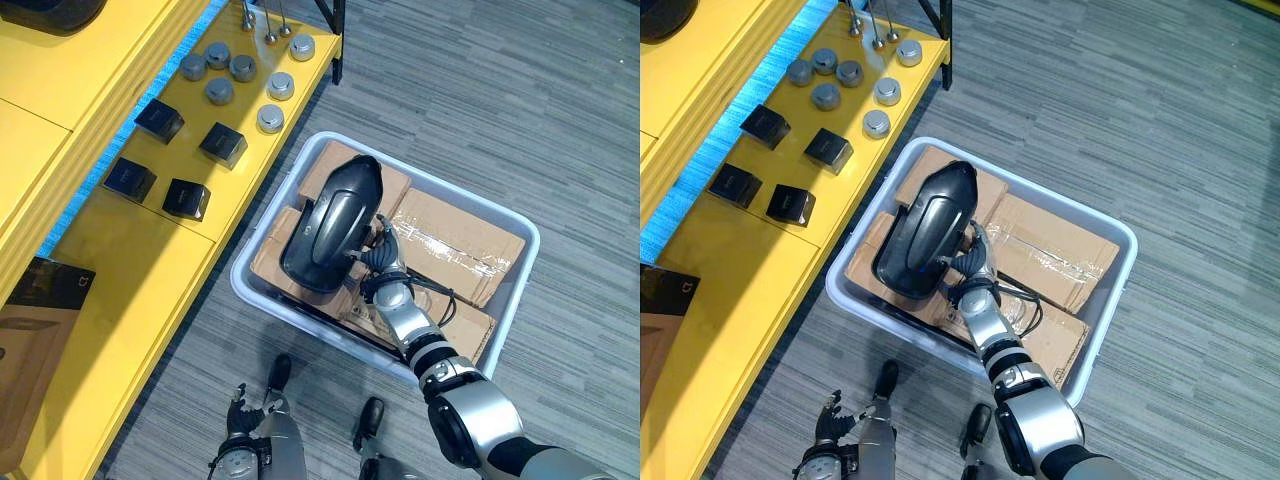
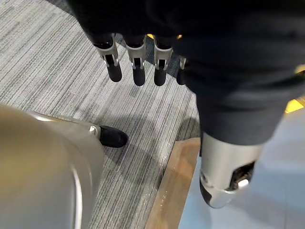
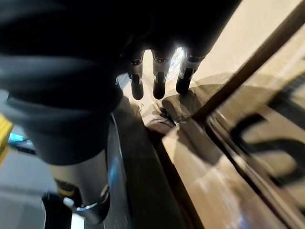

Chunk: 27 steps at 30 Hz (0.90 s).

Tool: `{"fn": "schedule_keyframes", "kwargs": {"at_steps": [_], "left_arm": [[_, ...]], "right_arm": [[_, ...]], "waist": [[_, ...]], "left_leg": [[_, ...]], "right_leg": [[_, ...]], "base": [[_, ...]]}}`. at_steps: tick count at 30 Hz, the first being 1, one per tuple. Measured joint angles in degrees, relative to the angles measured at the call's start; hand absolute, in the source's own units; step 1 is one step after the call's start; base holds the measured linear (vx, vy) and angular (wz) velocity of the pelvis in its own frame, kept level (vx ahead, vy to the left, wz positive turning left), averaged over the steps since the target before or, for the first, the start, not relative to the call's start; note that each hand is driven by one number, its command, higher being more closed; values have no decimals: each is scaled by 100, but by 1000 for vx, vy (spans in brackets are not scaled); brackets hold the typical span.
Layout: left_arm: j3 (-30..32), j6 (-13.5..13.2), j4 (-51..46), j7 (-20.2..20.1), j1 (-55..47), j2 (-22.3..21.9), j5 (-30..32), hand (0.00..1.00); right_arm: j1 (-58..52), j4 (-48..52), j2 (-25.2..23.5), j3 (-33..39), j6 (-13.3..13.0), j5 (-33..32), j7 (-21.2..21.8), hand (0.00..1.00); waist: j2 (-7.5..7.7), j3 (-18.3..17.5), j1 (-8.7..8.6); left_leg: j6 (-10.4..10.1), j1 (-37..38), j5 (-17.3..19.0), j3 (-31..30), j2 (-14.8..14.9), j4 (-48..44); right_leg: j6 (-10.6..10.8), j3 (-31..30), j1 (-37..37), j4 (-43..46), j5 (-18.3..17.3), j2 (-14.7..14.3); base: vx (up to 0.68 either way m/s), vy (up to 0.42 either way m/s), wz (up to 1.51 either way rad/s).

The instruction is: Walk over and take plastic housings, then place them on the shelf

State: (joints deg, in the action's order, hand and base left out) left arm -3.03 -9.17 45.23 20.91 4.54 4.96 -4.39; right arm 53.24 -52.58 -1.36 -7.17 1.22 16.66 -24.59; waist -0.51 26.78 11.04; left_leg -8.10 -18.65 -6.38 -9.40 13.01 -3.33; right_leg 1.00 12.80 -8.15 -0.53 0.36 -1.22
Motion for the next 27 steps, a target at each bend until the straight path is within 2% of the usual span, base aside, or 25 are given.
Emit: {"fn": "schedule_keyframes", "kwargs": {"at_steps": [3, 5, 11, 14, 17, 22, 24, 27], "left_arm": [[-30, -12, 69, 3, 13, 32, -3, 0], [-77, -12, 98, 3, 26, 101, -17, 0], [-301, 33, 307, 3, 257, 160, -26, 0], [-302, 50, 311, 3, 269, 154, -114, 0], [-305, 77, 225, -9, 263, 155, -115, 0], [-303, 94, -116, -45, 200, 159, -118, 0], [-304, 89, -312, -49, 157, 158, -121, 0], [-303, 81, -773, -49, 35, 153, -121, 0]], "right_arm": [[2, -88, -59, -2, 1, 8, -12, 100], [64, -202, -58, 99, 6, 59, -31, 100], [732, -1056, 61, 1118, 184, 116, -84, 100], [1056, -1420, 283, 1568, 294, 55, -4, 100], [1276, -1818, 809, 1904, 489, -63, 56, 100], [1381, -1782, 1658, 1929, 652, -60, 78, 100], [1400, -1637, 1875, 1695, 662, -41, 87, 100], [1365, -885, 2054, 1100, 671, 240, 121, 100]], "waist": [[30, -16, -14], [123, -63, -13], [145, -70, 93], [145, -68, 98], [144, -56, 93], [134, 48, 19], [134, 48, -43], [135, 49, -175]], "left_leg": [[-88, 35, -3, 9, 12, 129], [-169, 31, -51, 18, -10, 215], [-176, -25, -80, -50, -100, 231], [-177, -25, -91, -103, -130, 246], [-154, -29, -126, -208, -185, 256], [-149, -22, -214, -256, -251, 343], [-131, -14, -262, -249, -263, 407], [-117, -7, -333, -179, -263, 510]], "right_leg": [[2, 1, -38, 19, 3, 4], [14, -18, -108, 51, 11, 40], [59, 47, -104, -4, 42, 99], [61, 98, -75, -14, 42, 123], [70, 222, -6, -23, 36, 161], [81, 249, -11, -21, 39, 223], [96, 246, -41, -9, 48, 241], [128, 192, -123, -5, 81, 260]], "base": [[-54, 52, 0], [-24, 62, -3], [29, 34, 8], [75, 28, 13], [58, 32, 18], [9, 47, 7], [-27, 54, -1], [-8, 40, -10]]}}
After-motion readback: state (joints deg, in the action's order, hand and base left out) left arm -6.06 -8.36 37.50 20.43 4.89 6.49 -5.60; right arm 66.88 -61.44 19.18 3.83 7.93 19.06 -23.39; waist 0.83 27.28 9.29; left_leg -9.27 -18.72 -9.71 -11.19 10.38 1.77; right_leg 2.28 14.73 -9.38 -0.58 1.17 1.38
